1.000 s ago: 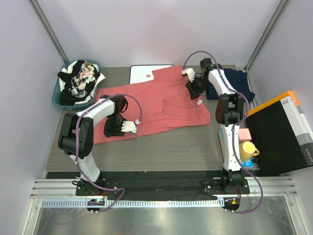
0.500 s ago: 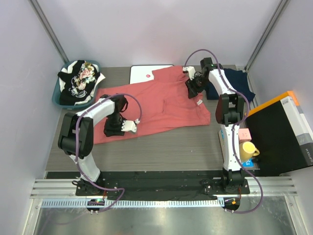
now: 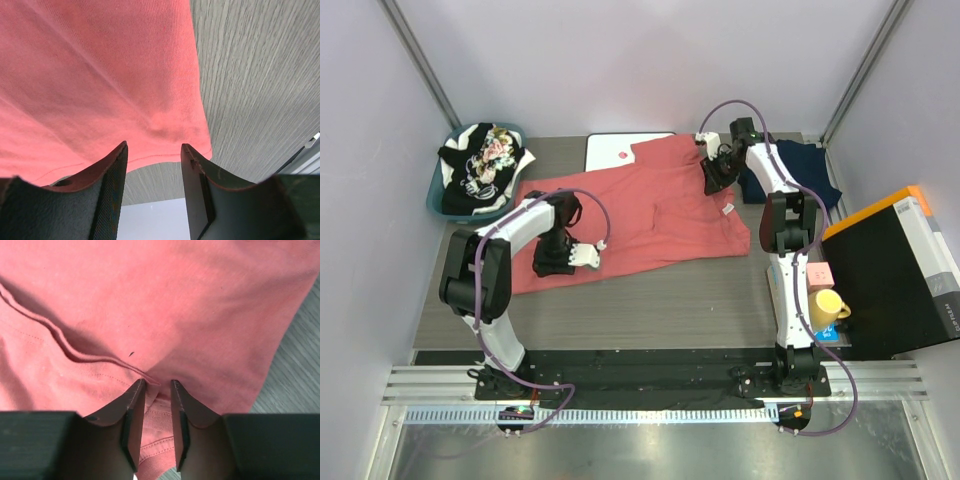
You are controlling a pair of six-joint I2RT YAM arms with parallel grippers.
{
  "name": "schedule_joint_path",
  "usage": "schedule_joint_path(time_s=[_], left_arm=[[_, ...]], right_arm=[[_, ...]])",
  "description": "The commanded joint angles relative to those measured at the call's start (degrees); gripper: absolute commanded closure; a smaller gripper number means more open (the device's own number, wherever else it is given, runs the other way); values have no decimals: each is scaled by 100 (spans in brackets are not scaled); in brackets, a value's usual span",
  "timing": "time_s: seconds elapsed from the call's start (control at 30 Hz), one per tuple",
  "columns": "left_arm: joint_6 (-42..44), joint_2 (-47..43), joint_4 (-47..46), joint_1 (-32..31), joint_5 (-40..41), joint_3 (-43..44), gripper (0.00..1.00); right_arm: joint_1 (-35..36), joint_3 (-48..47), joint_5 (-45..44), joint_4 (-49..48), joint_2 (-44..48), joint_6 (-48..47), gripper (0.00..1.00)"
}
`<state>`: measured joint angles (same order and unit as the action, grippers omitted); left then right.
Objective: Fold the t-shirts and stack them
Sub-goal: Fold the flattened tshirt in 1/3 of the way
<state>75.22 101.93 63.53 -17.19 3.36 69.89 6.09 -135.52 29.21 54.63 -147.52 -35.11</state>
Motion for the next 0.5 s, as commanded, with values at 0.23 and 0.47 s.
schedule_joint_path(time_s=[0.23, 0.47], left_arm=[[-60, 125, 142, -21, -54, 201, 53], [-69, 222, 116, -39, -54, 245, 53]], right_arm=[[59, -168, 14, -172, 30, 66, 87], [68, 605, -144, -524, 645, -285, 80]])
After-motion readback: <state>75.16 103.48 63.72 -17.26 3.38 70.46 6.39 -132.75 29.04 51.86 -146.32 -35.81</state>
